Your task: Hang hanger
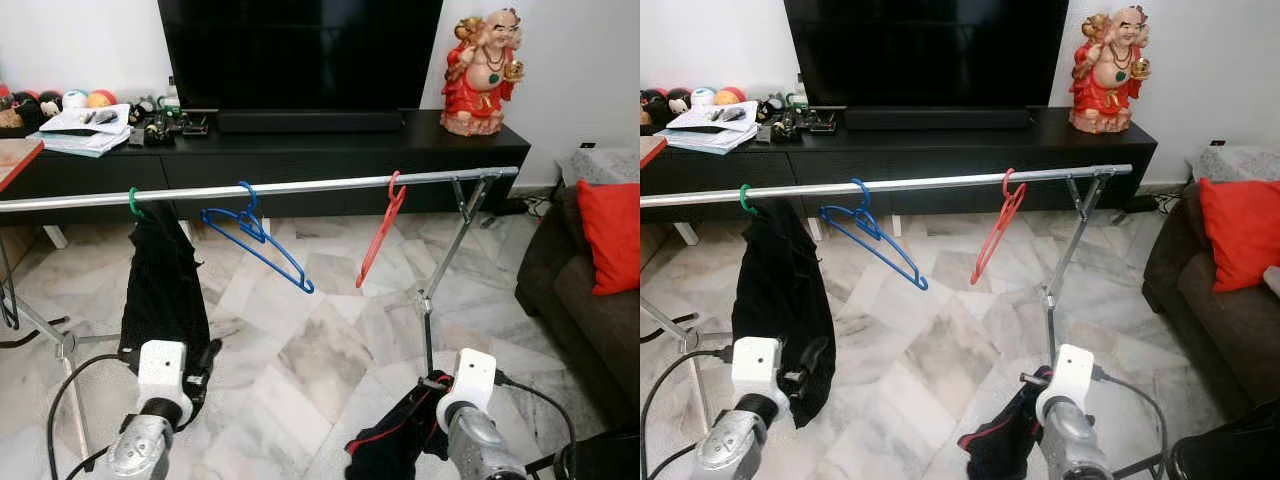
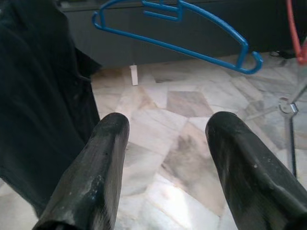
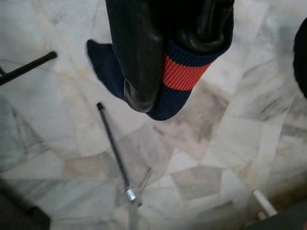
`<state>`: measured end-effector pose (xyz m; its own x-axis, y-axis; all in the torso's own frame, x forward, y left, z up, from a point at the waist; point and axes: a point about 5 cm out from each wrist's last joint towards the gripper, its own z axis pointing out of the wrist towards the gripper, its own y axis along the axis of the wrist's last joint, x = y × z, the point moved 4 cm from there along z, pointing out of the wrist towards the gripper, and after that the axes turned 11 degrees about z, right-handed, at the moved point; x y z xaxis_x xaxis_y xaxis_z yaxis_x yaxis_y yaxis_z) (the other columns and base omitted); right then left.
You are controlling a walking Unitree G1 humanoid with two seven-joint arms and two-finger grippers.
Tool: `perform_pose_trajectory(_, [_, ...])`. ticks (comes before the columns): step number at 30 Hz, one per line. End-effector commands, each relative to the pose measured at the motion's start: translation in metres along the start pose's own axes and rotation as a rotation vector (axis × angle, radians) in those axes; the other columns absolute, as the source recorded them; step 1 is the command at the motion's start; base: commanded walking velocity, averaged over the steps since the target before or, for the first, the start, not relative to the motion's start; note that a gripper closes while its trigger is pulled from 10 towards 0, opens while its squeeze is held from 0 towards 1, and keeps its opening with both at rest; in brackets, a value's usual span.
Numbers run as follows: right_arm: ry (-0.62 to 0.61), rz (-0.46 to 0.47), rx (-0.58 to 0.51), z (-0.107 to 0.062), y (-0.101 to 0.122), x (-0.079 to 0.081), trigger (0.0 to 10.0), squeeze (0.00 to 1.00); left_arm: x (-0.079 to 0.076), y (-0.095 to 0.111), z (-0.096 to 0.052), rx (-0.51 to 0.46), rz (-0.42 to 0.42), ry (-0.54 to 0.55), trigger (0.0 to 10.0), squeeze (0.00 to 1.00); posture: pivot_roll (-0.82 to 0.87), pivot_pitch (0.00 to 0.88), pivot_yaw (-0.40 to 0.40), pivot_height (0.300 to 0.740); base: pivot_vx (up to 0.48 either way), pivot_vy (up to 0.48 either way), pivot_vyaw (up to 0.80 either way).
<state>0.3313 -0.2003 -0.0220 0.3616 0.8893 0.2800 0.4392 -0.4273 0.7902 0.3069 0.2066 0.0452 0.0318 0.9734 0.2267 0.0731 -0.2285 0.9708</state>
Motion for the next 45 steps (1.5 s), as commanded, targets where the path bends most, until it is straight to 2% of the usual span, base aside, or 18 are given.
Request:
perform_pose_trajectory(1, [0.004,0.02,-0.04,0.001,0.01,-0.001,10.0,0.0,-0.004,-0.001,-0.003,0.012,0.018,-0.01,10.0,0.0,0.17,0.0,-0.044,0.74,0.0,0.0,0.0])
perform_pose_trajectory(4, [-0.001,0.028,-0.072,0.0,0.011,-0.007,10.0,0.0,-0.008,-0.002,-0.01,0.017,0.038,-0.021,10.0,0.0,0.18,0.0,-0.05,0.74,0.0,0.0,0.0])
perform_pose_trajectory(7, [-0.017,0.047,-0.084,-0.002,0.009,-0.014,10.0,0.0,-0.004,-0.003,-0.017,0.022,0.048,-0.013,10.0,0.0,0.15,0.0,-0.026,0.74,0.0,0.0,0.0])
perform_pose_trajectory(8, [-0.029,0.046,-0.088,-0.003,0.008,-0.019,10.0,0.0,-0.003,-0.004,-0.017,0.025,0.046,-0.011,10.0,0.0,0.15,0.0,-0.021,0.74,0.0,0.0,0.0])
perform_pose_trajectory(9, [-0.069,0.067,-0.088,-0.005,0.005,-0.034,10.0,0.0,-0.002,-0.004,-0.018,0.031,0.052,-0.016,10.0,0.0,0.15,0.0,-0.008,0.74,0.0,0.0,0.0])
perform_pose_trajectory(12, [-0.108,0.084,-0.081,-0.008,0.0,-0.047,10.0,0.0,-0.001,-0.004,-0.02,0.035,0.064,-0.027,10.0,0.0,0.14,0.0,0.0,0.74,0.0,0.0,0.0])
perform_pose_trajectory(13, [-0.126,0.096,-0.061,-0.012,-0.012,-0.055,10.0,0.0,-0.001,-0.005,-0.025,0.041,0.064,-0.042,10.0,0.0,0.14,0.0,0.004,0.74,0.0,0.0,0.0])
perform_pose_trajectory(14, [-0.126,0.096,-0.061,-0.012,-0.012,-0.055,10.0,0.0,-0.001,-0.005,-0.025,0.041,0.064,-0.042,10.0,0.0,0.14,0.0,0.004,0.74,0.0,0.0,0.0])
perform_pose_trajectory(15, [-0.139,0.092,-0.027,-0.016,-0.026,-0.061,10.0,0.0,0.0,-0.006,-0.032,0.051,0.079,-0.053,10.0,0.0,0.14,0.0,0.02,0.74,0.0,0.0,0.0])
perform_pose_trajectory(18, [-0.157,0.048,0.039,-0.023,-0.049,-0.068,10.0,0.0,0.001,-0.005,-0.038,0.057,0.043,-0.044,10.0,0.0,0.15,0.0,0.03,0.74,0.0,0.0,0.0])
perform_pose_trajectory(19, [-0.17,0.037,0.066,-0.027,-0.059,-0.073,10.0,0.0,-0.001,-0.008,-0.042,0.067,0.057,-0.055,10.0,0.0,0.15,0.0,0.037,0.74,0.0,0.0,0.0])
perform_pose_trajectory(23, [-0.215,0.045,0.109,-0.034,-0.073,-0.086,10.0,0.0,-0.003,-0.009,-0.046,0.076,0.08,-0.061,10.0,0.0,0.18,0.0,0.035,0.74,0.0,0.0,0.0])
perform_pose_trajectory(26, [-0.222,0.053,0.112,-0.035,-0.074,-0.089,10.0,0.0,-0.002,-0.005,-0.045,0.066,0.113,-0.079,10.0,0.0,0.21,0.0,0.012,0.74,0.0,0.0,0.0])
perform_pose_trajectory(33, [-0.219,0.013,0.165,-0.037,-0.081,-0.092,10.0,0.0,0.009,0.002,-0.041,0.044,0.108,-0.028,10.0,0.0,0.25,0.0,-0.024,0.74,0.07,0.0,0.0])
perform_pose_trajectory(37, [-0.247,0.007,0.205,-0.042,-0.092,-0.097,10.0,0.0,0.012,0.002,-0.044,0.05,0.123,-0.026,10.0,0.0,0.25,0.0,-0.01,0.74,0.255,0.0,0.0])
perform_pose_trajectory(38, [-0.253,0.016,0.212,-0.044,-0.096,-0.096,10.0,0.0,0.016,0.002,-0.045,0.055,0.127,-0.027,10.0,0.0,0.23,0.0,0.025,0.74,0.27,0.0,0.0])
perform_pose_trajectory(40, [-0.262,0.026,0.221,-0.046,-0.1,-0.098,10.0,0.0,0.017,0.001,-0.046,0.063,0.136,-0.035,10.0,0.0,0.23,0.0,0.039,0.74,0.274,0.0,0.0])
perform_pose_trajectory(45, [-0.29,0.047,0.224,-0.052,-0.107,-0.106,10.0,0.0,0.014,0.0,-0.047,0.07,0.145,-0.071,10.0,0.0,0.21,0.0,0.072,0.74,0.28,0.0,0.0])
